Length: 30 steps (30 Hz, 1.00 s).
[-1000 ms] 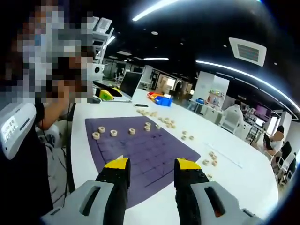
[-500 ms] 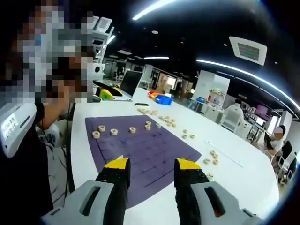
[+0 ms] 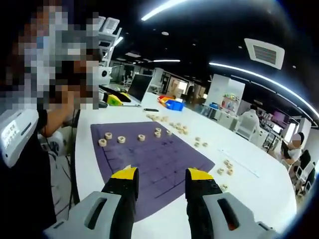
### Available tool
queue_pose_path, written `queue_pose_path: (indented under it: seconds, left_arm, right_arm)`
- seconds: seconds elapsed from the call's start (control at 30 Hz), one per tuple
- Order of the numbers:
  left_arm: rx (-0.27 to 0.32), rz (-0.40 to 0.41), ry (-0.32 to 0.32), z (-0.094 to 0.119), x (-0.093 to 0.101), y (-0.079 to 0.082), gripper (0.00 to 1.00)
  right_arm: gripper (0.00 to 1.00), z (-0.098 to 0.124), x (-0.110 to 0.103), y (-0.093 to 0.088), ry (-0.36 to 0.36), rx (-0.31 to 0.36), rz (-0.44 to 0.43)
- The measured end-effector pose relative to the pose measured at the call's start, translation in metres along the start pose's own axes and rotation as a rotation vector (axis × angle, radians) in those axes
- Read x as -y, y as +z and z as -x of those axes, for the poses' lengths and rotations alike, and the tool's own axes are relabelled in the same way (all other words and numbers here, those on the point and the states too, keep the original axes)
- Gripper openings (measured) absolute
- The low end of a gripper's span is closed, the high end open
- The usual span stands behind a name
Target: Pick up the chess pieces one by one and place each piece onto its starting position on the chessboard, setting the pieces on their correct points until all the chess pieces are arranged in the starting layout
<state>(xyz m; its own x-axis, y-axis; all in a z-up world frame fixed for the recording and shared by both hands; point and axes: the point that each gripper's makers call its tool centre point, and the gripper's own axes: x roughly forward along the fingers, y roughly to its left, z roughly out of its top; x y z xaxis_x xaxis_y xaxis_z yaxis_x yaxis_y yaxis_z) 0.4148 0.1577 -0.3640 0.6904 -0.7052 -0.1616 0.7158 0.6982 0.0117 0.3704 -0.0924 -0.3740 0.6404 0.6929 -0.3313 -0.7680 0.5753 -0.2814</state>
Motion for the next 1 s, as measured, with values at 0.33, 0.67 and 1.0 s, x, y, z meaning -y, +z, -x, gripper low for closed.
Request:
queue_pose_path:
  seconds: [0.33,0.67,1.0]
  left_arm:
    - [-0.122,0.079,0.175,-0.028,-0.084,-0.031,0.29]
    - [-0.23,0.065,0.223,-0.074,-0.14,-0.052,0.27]
    - [-0.25,0.043,0.311,-0.14,-0.199,-0.056,0.2]
  right_arm:
    - [0.38,-0.003,0.004,-0.004,0.003,-0.002,-0.014]
    - [0.38,-0.006,0.005,-0.005,0.004,-0.008,-0.014]
    - [0.38,-0.004,0.008,-0.006,-0.004,-0.007,-0.018]
